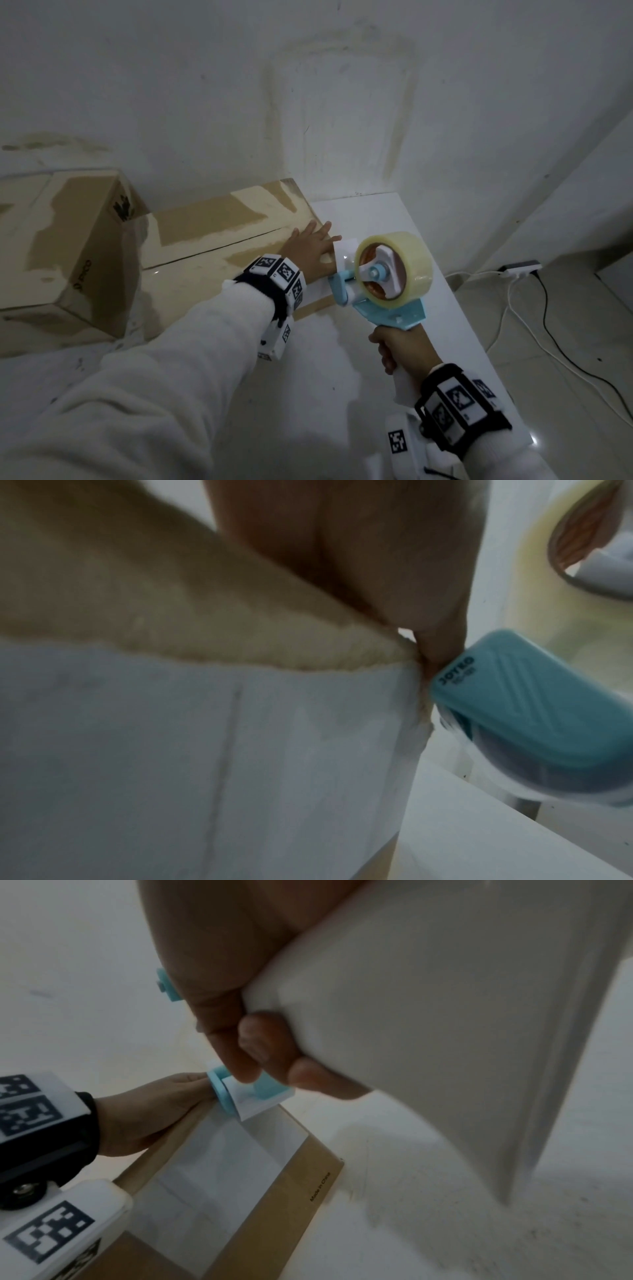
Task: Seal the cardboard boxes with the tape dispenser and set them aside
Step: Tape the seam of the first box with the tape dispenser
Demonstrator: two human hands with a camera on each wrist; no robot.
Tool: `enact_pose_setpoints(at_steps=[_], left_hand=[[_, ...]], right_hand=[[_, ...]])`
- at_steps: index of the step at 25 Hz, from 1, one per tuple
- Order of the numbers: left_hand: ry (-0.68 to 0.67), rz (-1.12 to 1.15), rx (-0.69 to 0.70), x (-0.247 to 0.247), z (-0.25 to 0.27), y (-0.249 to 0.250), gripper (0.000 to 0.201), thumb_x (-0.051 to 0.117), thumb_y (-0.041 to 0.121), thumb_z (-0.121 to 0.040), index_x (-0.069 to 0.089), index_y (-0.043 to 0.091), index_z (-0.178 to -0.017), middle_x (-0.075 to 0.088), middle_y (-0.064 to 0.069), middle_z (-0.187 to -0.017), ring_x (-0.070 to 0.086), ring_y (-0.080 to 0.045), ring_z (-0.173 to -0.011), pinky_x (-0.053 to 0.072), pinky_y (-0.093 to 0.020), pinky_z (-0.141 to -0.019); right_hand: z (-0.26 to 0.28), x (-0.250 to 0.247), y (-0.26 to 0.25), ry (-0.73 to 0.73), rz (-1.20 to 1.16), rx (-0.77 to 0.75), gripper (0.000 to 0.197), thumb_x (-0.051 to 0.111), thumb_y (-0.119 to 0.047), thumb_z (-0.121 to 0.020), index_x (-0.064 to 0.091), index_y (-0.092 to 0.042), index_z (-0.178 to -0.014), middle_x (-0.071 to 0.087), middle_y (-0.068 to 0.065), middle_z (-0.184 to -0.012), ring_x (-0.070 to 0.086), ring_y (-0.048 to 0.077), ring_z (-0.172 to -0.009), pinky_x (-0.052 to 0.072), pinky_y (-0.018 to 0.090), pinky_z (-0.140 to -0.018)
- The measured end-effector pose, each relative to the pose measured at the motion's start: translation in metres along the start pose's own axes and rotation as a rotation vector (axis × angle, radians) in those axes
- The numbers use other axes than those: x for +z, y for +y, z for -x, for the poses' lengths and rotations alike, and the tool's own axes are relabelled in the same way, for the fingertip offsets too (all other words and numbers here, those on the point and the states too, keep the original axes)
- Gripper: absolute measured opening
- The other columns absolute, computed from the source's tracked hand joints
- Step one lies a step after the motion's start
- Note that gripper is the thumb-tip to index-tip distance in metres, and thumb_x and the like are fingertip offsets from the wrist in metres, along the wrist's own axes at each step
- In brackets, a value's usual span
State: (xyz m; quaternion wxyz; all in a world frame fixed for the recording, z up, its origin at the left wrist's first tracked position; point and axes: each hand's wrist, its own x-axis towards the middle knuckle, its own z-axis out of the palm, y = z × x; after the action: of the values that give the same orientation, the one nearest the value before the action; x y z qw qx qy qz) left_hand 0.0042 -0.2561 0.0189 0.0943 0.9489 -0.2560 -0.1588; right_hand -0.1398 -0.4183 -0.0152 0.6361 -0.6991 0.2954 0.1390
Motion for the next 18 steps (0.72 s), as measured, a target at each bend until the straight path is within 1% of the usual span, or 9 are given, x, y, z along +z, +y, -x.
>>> enact_pose_setpoints(at_steps=[8, 11, 13, 14, 16, 18], left_hand=[[-0.038, -0.025, -0.050, -0.008, -0.003, 0.006, 0.066, 0.053, 0.041, -0.089, 0.028, 0.023, -0.148, 0.008, -0.004, -0.160, 0.004, -0.026, -0.148, 0.013, -0.050, -0.117], [-0.033, -0.053, -0.052, -0.009, -0.004, 0.008, 0.068, 0.052, 0.046, -0.089, 0.029, 0.021, -0.147, 0.010, -0.005, -0.160, 0.006, -0.026, -0.147, 0.017, -0.050, -0.117], [-0.018, -0.068, -0.059, -0.007, -0.003, 0.008, 0.067, 0.051, 0.048, -0.089, 0.029, 0.020, -0.147, 0.010, -0.005, -0.160, 0.005, -0.026, -0.147, 0.015, -0.051, -0.116], [0.011, -0.062, -0.065, -0.006, -0.003, 0.008, 0.067, 0.050, 0.048, -0.089, 0.029, 0.021, -0.146, 0.010, -0.004, -0.160, 0.005, -0.026, -0.147, 0.013, -0.050, -0.116], [0.056, -0.034, -0.080, 0.005, -0.002, 0.010, 0.067, 0.049, 0.052, -0.089, 0.028, 0.021, -0.146, 0.008, -0.003, -0.160, 0.003, -0.026, -0.147, 0.009, -0.050, -0.117], [0.083, -0.083, -0.102, 0.018, -0.002, 0.012, 0.074, 0.042, 0.059, -0.089, 0.019, 0.022, -0.149, 0.002, -0.002, -0.161, -0.002, -0.027, -0.148, 0.005, -0.049, -0.118]], right_hand=[[0.002, 0.003, 0.006, -0.037, -0.137, 0.079, 0.031, 0.053, 0.005, -0.075, 0.035, -0.011, -0.057, 0.030, 0.007, -0.041, 0.023, 0.017, -0.031, 0.022, 0.020, -0.040], [0.002, 0.001, 0.017, -0.004, -0.122, 0.106, 0.029, 0.054, 0.005, -0.072, 0.036, -0.011, -0.057, 0.031, 0.006, -0.040, 0.024, 0.016, -0.030, 0.023, 0.019, -0.040], [0.003, -0.006, 0.030, 0.044, -0.103, 0.095, 0.028, 0.055, 0.005, -0.071, 0.037, -0.010, -0.056, 0.033, 0.007, -0.039, 0.026, 0.017, -0.031, 0.025, 0.021, -0.040], [0.002, -0.012, 0.031, 0.073, -0.064, 0.054, 0.028, 0.057, 0.004, -0.071, 0.039, -0.009, -0.054, 0.034, 0.008, -0.039, 0.029, 0.018, -0.031, 0.026, 0.023, -0.041], [-0.002, -0.027, 0.035, 0.126, 0.137, -0.024, 0.030, 0.062, 0.001, -0.070, 0.044, -0.007, -0.048, 0.041, 0.008, -0.037, 0.037, 0.021, -0.035, 0.032, 0.027, -0.044], [-0.007, -0.041, 0.035, 0.153, 0.343, -0.070, 0.031, 0.066, -0.003, -0.070, 0.047, -0.008, -0.046, 0.047, 0.004, -0.038, 0.043, 0.022, -0.040, 0.037, 0.026, -0.048]])
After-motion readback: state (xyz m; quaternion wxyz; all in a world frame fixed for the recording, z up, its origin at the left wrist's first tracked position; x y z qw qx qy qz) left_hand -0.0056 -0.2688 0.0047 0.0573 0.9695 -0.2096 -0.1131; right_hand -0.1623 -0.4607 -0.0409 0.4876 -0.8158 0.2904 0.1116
